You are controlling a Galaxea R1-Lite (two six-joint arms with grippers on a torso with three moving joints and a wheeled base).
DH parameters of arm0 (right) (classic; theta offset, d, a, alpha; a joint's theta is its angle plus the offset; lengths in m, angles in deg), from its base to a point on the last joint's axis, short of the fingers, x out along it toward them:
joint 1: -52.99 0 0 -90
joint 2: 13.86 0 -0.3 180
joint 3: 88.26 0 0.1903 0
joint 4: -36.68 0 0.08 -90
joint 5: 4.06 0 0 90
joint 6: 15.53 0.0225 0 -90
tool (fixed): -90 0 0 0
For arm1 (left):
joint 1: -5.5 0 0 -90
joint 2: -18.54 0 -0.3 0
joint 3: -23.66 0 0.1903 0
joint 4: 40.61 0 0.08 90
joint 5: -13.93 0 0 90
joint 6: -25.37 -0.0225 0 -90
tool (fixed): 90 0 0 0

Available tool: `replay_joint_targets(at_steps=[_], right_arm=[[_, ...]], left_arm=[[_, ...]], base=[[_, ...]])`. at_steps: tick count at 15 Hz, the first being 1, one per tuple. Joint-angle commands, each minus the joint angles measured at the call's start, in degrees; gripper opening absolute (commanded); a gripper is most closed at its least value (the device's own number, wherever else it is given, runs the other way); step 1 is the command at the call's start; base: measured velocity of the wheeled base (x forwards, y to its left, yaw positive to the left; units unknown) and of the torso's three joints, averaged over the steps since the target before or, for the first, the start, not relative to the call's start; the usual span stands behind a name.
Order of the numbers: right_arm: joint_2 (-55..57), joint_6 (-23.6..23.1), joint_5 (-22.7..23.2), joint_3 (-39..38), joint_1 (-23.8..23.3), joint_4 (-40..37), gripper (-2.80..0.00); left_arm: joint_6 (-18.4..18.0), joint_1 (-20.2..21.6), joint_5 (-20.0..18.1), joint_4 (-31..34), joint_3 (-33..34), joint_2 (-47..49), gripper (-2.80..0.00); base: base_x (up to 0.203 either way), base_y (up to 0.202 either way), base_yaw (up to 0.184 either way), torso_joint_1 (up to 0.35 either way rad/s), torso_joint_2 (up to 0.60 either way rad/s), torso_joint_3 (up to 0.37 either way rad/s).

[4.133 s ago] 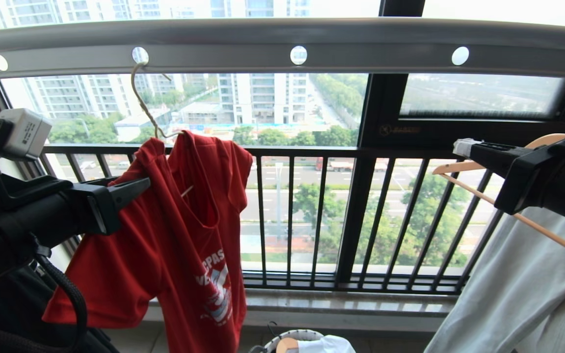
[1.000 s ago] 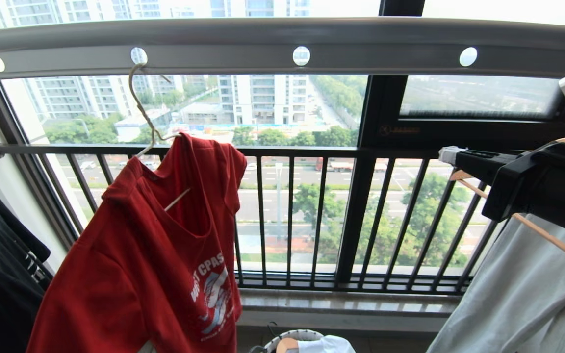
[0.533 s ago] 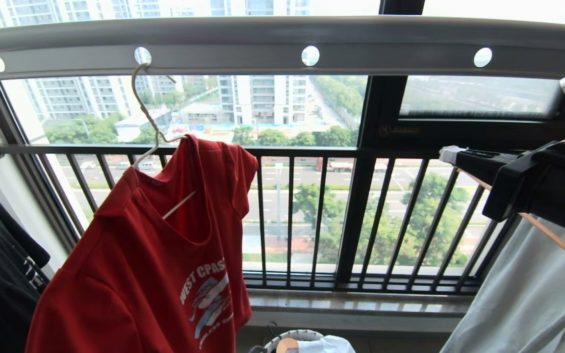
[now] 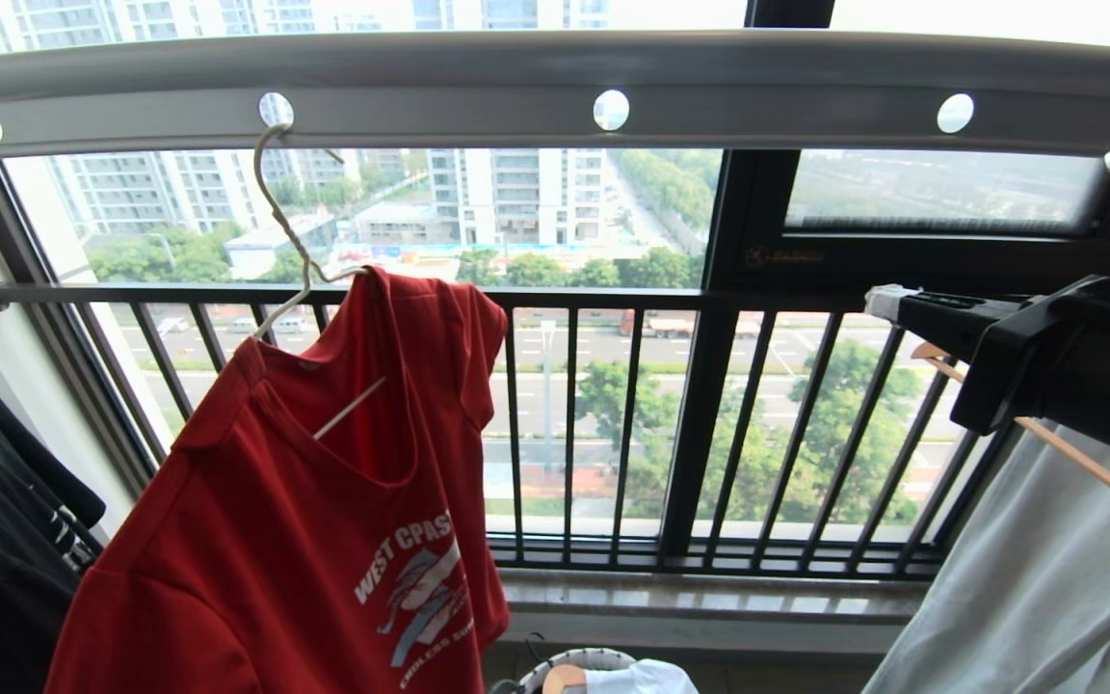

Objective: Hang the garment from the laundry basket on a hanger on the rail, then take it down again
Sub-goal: Take the clothes off the clothes rack

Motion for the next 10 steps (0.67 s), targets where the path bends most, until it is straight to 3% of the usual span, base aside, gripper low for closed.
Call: replay_joint_targets(at_steps=[1, 5, 10], right_arm=[[-0.12, -0.04, -0.02, 0.02, 0.02, 0.23, -2.80], [-0.38, -0.04, -0.08, 0.11, 0.02, 0.14, -2.80], [-0.82, -0.04, -0.03, 0.11, 0.02, 0.14, -2.80]], left_arm=[[-0.08, 0.03, 0.01, 0.34, 0.18, -0.29, -2.80], [-2.91, 0.04, 0.23, 5.62, 0.05, -0.63, -2.80], [-2.91, 0.04, 0.58, 5.44, -0.20, -0.99, -2.80]], base=[[0.000, 0.000, 0.000, 0.000, 0.00, 0.000], [0.000, 0.000, 0.000, 0.000, 0.00, 0.000], [0.000, 0.000, 0.000, 0.000, 0.00, 0.000]])
